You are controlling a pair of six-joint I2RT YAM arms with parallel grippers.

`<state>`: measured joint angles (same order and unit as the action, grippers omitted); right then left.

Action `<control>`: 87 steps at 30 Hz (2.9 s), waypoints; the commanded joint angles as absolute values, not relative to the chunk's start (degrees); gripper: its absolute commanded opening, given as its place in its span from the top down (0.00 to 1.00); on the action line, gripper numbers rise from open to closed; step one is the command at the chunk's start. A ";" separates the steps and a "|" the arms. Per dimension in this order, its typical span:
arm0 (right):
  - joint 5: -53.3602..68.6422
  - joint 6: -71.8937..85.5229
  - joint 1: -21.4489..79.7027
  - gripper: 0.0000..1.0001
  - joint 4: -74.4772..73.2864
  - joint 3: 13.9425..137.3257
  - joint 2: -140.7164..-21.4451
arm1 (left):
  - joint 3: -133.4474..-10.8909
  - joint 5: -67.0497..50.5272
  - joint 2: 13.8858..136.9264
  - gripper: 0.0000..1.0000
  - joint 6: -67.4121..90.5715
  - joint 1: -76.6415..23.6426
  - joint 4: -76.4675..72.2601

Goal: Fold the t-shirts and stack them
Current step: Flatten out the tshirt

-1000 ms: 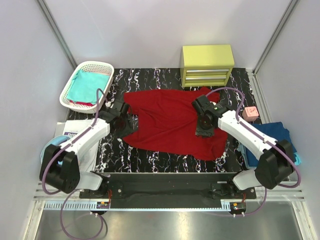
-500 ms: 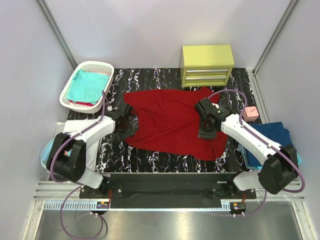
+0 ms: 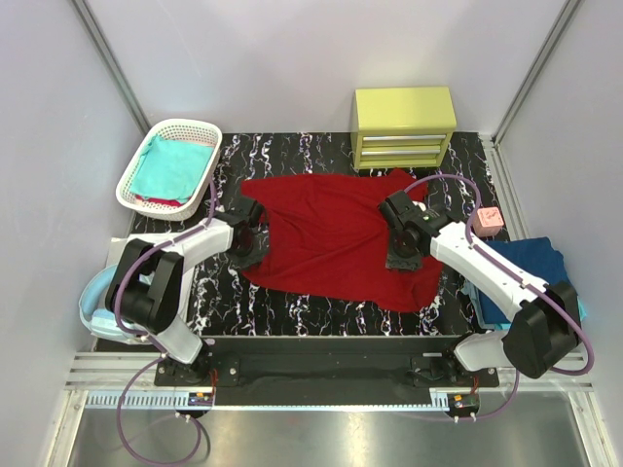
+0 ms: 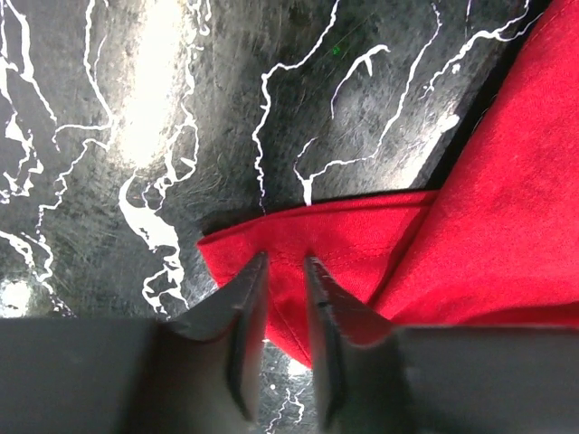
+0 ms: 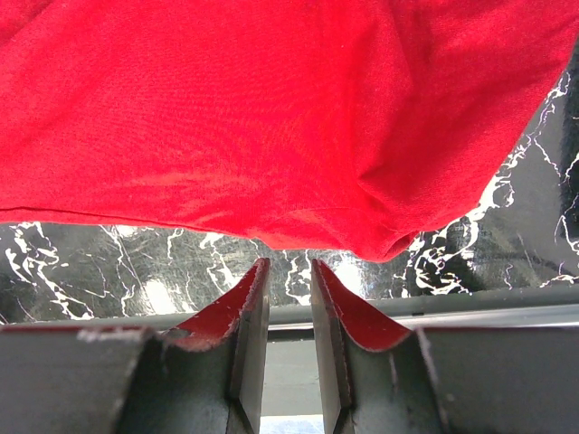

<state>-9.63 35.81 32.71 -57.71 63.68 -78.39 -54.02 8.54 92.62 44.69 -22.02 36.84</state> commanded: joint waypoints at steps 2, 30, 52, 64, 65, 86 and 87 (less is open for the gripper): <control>-11.69 35.24 33.31 0.68 -56.95 63.72 -77.43 | -55.99 8.35 93.08 0.81 44.12 -21.62 35.16; -11.78 35.68 33.22 0.68 -55.90 63.63 -79.54 | -51.06 6.15 93.35 1.00 43.42 -21.62 33.05; -18.27 40.68 33.22 0.67 -54.05 61.53 -84.11 | -60.12 13.89 73.22 1.00 41.05 -24.79 44.82; -16.44 45.52 21.97 0.62 -56.07 59.24 -81.12 | -58.80 13.62 73.47 1.00 39.90 -24.79 44.82; -15.74 45.70 21.97 0.63 -56.34 58.89 -81.12 | -58.80 13.54 73.65 1.00 39.82 -24.79 44.56; -13.80 49.31 25.58 1.00 -56.86 55.46 -77.70 | -58.54 11.69 75.50 1.00 38.41 -24.79 42.80; -14.15 49.31 25.58 1.00 -57.04 55.63 -77.43 | -58.62 11.60 75.24 1.00 38.41 -24.79 42.89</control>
<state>-12.58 48.38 24.93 -55.86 53.19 -79.22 -58.46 12.03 75.99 39.44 -24.84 44.91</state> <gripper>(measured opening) 0.034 0.013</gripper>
